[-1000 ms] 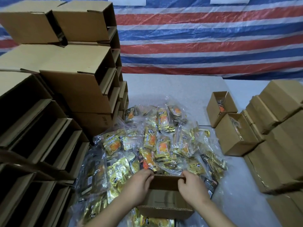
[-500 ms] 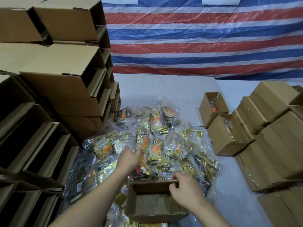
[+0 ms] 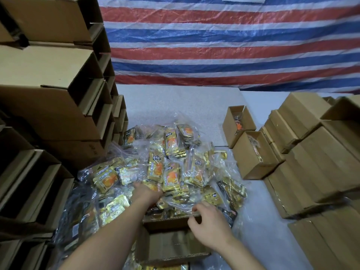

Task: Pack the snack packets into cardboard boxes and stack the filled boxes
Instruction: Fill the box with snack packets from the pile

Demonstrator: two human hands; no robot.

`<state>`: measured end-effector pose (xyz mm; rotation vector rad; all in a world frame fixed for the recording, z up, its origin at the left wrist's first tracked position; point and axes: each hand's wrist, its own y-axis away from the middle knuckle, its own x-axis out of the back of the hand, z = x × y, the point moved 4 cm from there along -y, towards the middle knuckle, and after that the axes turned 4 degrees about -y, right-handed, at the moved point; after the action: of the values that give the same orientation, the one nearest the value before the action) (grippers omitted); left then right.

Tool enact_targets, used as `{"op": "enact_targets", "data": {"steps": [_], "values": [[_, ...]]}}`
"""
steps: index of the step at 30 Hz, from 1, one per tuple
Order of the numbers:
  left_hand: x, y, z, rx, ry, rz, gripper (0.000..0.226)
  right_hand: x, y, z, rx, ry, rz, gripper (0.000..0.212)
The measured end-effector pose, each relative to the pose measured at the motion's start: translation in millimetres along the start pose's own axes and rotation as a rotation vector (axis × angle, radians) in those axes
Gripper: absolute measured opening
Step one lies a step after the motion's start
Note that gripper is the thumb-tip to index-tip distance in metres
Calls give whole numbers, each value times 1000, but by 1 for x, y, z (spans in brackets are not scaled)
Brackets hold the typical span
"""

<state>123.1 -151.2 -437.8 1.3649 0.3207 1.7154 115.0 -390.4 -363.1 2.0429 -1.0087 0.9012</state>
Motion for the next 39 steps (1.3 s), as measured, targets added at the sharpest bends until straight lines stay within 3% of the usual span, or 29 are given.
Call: {"op": "enact_targets", "data": {"steps": [2, 6, 9, 19, 23, 29, 33, 36, 39], "values": [[4, 1, 1, 27, 15, 10, 114, 3, -1, 0, -6, -27, 14, 49], [13, 6, -2, 24, 80, -56, 43, 9, -6, -4, -13, -59, 61, 46], [19, 10, -7, 44, 139, -77, 30, 14, -13, -9, -20, -74, 100, 42], [50, 40, -21, 34, 471, -148, 37, 19, -30, -29, -27, -123, 115, 36], [64, 66, -16, -21, 650, -147, 51, 20, -36, -45, -25, -217, 84, 36], [84, 98, 5, -246, 649, 39, 73, 31, -42, -81, -100, -544, 81, 42], [88, 128, 23, -453, 459, 269, 62, 40, -44, -106, -206, -882, -29, 62], [77, 152, 31, -568, 489, 231, 45, 46, -45, -117, -191, -1077, -64, 50], [67, 168, 38, -700, 436, 248, 42, 47, -46, -114, -189, -1177, 12, 54]]}}
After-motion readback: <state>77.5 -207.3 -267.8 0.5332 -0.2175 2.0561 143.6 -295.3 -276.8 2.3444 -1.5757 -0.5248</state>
